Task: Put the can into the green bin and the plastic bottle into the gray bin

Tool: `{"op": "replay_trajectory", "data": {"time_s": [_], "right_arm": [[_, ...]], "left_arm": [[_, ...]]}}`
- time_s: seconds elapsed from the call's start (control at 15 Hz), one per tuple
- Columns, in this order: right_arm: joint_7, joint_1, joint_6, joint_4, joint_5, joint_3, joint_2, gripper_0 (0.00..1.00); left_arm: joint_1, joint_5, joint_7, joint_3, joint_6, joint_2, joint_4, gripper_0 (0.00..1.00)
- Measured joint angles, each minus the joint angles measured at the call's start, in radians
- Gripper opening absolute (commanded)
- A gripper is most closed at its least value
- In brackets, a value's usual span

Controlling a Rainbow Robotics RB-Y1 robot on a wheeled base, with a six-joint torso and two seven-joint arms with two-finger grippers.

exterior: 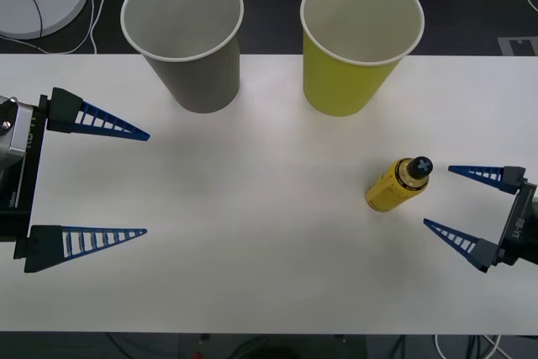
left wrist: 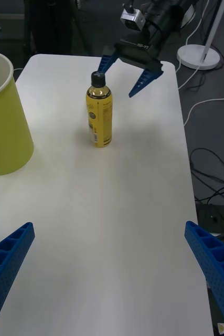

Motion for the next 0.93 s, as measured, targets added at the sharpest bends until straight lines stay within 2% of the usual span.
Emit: {"op": "replay_trajectory", "data": {"time_s": [0.93], "right_arm": [[0.005, -0.134, 0.097, 0.0, 0.0, 0.147, 0.044, 1.0]], "left_arm": [[0.0, 0.0, 0.0, 0.0, 0.0, 0.0, 0.0, 1.0]]}}
